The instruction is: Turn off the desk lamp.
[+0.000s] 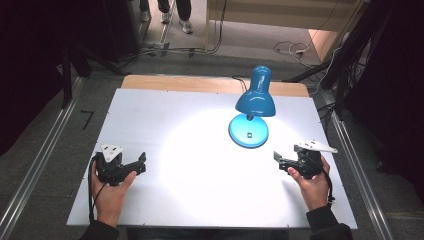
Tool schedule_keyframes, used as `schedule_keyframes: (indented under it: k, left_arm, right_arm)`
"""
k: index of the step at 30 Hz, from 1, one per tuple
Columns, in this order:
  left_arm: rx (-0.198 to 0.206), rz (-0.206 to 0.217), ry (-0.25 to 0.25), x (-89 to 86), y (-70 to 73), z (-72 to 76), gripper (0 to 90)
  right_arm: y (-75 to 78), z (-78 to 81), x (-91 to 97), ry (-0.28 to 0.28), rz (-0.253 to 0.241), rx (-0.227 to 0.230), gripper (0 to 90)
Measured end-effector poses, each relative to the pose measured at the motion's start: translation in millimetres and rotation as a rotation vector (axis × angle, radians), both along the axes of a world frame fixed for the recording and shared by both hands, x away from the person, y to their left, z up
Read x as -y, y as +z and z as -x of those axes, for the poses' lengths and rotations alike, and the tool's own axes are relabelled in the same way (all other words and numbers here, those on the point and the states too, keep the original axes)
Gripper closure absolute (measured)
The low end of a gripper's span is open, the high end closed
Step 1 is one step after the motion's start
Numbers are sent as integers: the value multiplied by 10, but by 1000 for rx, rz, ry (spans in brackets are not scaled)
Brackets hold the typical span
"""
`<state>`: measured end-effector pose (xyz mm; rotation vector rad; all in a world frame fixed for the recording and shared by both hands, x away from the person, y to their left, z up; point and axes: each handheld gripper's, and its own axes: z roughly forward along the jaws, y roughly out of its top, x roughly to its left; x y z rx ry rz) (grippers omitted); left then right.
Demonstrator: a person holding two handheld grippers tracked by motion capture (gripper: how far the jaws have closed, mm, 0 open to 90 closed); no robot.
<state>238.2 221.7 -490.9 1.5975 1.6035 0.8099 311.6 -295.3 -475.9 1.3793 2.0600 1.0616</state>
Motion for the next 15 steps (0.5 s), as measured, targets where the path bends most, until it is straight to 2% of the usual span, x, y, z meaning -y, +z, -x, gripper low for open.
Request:
schedule_keyframes:
  k: [15]
  left_arm:
    - [-2, 8, -3, -5, 1, 3, 66]
  right_arm:
    - [21, -74, -163, 32, -3, 5, 164]
